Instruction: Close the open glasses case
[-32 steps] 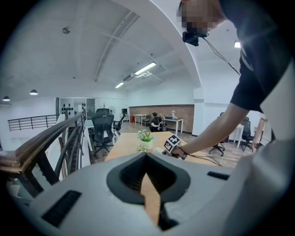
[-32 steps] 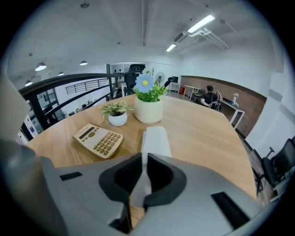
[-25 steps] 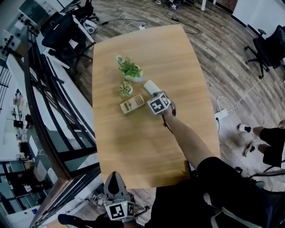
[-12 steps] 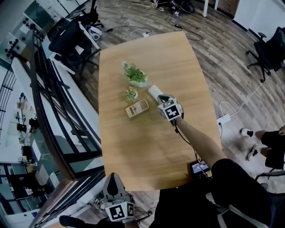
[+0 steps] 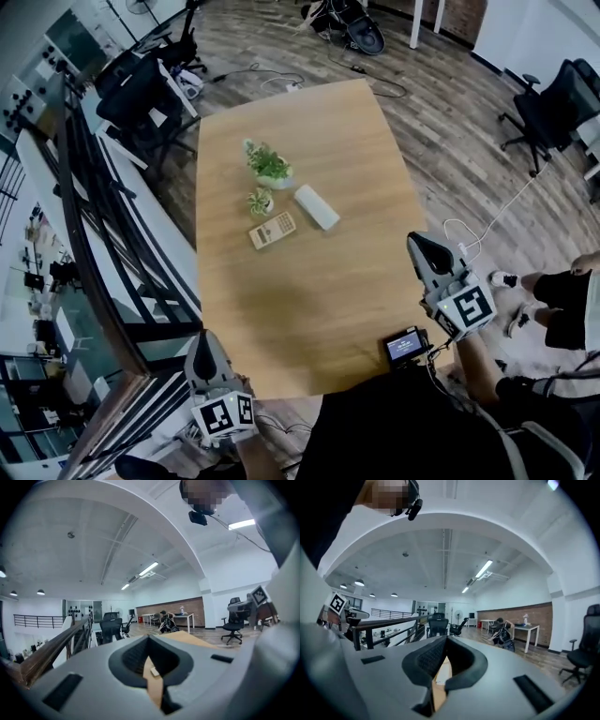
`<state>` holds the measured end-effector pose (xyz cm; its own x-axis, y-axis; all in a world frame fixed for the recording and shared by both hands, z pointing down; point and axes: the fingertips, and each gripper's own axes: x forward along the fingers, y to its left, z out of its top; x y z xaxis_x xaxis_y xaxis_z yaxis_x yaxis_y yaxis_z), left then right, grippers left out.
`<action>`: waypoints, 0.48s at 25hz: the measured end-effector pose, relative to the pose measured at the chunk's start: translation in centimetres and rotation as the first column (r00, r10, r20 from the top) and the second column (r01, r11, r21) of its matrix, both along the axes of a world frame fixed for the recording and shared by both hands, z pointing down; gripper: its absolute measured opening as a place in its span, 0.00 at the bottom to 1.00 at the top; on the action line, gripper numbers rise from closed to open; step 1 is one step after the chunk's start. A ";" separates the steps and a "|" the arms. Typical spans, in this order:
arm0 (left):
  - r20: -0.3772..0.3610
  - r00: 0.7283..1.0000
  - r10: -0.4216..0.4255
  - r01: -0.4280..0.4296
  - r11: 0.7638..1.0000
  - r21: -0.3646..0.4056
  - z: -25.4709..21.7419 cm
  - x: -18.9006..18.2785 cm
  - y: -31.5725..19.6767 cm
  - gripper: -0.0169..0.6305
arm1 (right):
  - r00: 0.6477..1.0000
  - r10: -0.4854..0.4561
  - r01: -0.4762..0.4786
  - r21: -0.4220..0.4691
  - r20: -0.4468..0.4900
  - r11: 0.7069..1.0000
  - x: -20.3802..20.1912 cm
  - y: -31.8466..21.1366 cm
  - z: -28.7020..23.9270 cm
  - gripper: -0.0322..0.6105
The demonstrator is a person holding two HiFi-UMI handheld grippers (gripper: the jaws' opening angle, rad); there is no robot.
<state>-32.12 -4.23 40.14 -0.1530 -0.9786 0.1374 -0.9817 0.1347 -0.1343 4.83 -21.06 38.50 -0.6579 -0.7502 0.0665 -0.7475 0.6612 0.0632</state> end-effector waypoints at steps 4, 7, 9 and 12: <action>0.039 0.999 0.034 -0.036 0.998 0.041 -2.2 1.5 -2.1 0.03 | 0.996 0.081 -0.076 0.110 -0.044 0.991 2.8 3.1 -2.2 0.07; 0.038 0.996 0.075 -0.077 0.996 0.051 -2.7 3.2 -3.2 0.03 | 0.994 0.104 -0.101 0.124 -0.023 0.987 3.7 3.9 -2.7 0.07; 0.044 0.994 0.100 -0.102 0.994 0.043 -2.7 4.2 -3.6 0.03 | 0.994 0.110 -0.109 0.133 -0.003 0.985 3.9 4.0 -3.1 0.07; 0.056 0.992 0.115 -0.118 0.992 0.048 -3.2 5.1 -3.7 0.03 | 0.995 0.102 -0.103 0.142 0.013 0.985 3.9 4.2 -3.4 0.07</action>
<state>-27.04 -7.95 36.95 -0.0432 -0.9957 0.0817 -0.9828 0.0277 -0.1824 8.77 -16.85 35.06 -0.5773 -0.8151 -0.0489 -0.8113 0.5658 0.1471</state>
